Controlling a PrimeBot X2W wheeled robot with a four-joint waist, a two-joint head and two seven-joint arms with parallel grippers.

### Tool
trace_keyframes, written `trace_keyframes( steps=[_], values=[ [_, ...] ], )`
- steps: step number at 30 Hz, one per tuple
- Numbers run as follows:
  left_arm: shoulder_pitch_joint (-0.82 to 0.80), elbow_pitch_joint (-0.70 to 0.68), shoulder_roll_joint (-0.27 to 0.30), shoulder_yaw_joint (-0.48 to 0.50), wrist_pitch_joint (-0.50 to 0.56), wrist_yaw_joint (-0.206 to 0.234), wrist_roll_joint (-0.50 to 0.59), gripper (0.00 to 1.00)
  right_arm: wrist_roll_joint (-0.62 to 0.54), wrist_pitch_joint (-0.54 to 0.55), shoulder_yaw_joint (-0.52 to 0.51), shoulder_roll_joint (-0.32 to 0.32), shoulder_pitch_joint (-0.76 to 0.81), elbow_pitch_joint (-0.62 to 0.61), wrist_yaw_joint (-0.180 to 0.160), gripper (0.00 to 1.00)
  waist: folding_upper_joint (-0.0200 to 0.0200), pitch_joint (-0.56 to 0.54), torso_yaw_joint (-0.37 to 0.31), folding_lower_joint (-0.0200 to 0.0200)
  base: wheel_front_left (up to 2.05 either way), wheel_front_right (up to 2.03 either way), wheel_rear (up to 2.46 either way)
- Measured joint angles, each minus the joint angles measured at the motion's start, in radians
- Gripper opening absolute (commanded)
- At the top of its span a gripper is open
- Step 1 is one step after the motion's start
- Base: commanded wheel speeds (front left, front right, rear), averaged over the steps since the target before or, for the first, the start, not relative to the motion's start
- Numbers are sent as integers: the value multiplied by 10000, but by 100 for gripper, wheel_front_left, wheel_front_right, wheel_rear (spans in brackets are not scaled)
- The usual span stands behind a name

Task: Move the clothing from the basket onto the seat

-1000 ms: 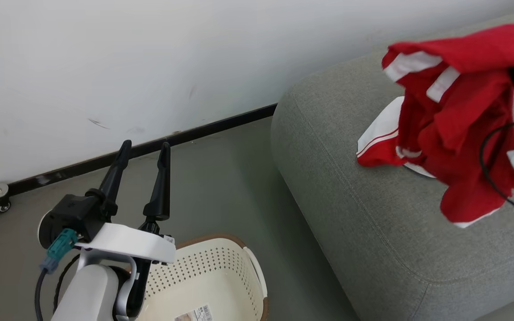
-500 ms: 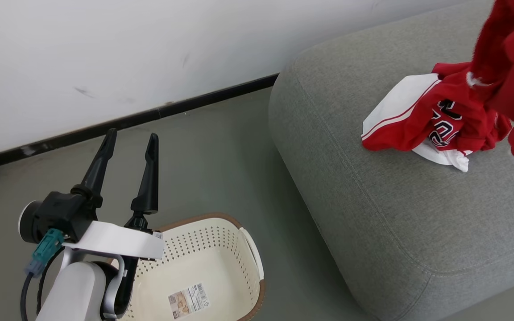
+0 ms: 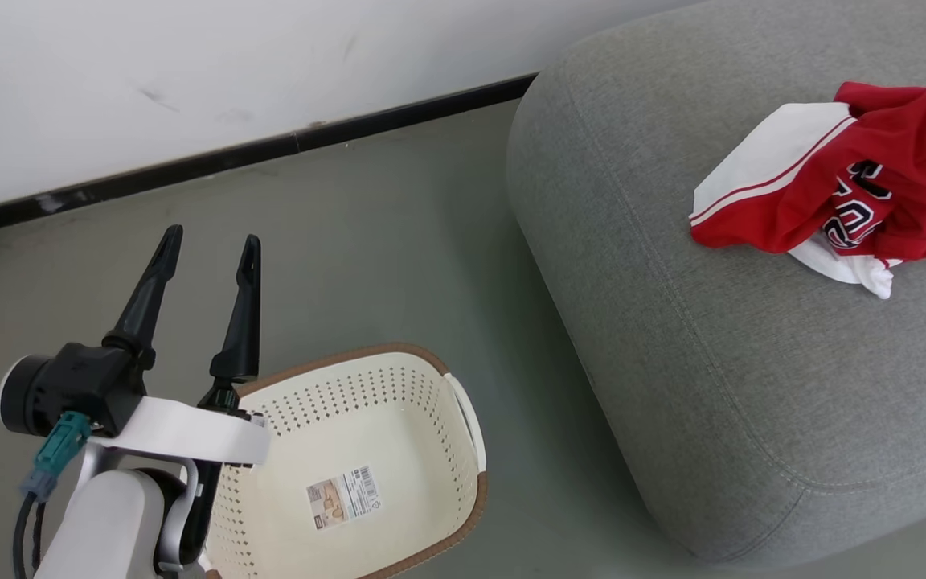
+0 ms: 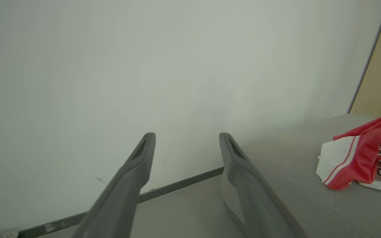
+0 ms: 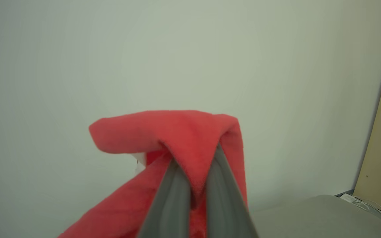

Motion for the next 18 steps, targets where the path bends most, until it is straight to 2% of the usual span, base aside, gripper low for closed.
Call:
trace_keyframes(
  steps=[3,9,18],
  values=[
    [-18,-67,84,-2,48,-2,73,100,-75,-15,-159,-244,-361,182,0,0,0,192,77,0,0,0,0],
    [-67,-286,180,-40,222,-4,182,100,-284,-207,-278,-261,-499,585,0,0,0,577,221,0,0,0,0],
    [-293,-564,389,-228,489,-17,397,100,-320,-389,-105,228,-476,1214,2,0,0,1153,398,0,0,0,0]
  ],
)
